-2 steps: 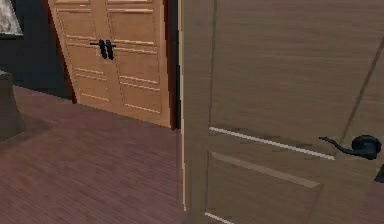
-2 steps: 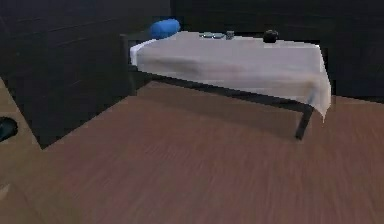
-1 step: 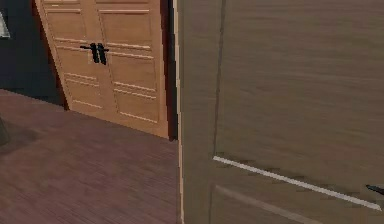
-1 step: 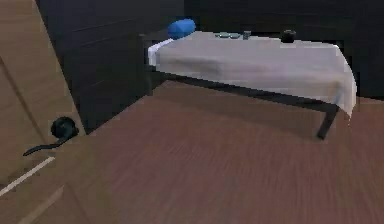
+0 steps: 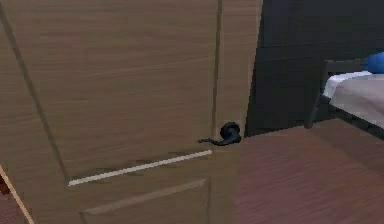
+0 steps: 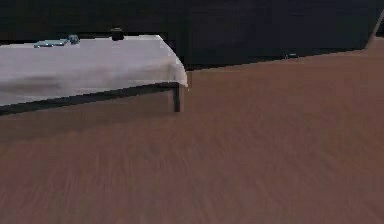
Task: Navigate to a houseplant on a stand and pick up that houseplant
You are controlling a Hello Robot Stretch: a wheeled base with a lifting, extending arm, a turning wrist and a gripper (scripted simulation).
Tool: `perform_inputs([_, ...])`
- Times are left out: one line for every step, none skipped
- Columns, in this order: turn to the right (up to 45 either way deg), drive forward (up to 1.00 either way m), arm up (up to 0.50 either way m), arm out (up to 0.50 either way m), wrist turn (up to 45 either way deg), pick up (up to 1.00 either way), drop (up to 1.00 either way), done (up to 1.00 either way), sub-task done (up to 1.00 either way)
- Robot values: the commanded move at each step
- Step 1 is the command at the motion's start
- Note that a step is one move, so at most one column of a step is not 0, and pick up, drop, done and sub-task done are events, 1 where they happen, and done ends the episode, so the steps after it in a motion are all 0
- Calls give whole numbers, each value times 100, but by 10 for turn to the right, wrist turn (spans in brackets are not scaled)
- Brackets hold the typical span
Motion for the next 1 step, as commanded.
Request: perform_inputs([360, 0, 0, 0, 0, 0, 0, 0, 0])
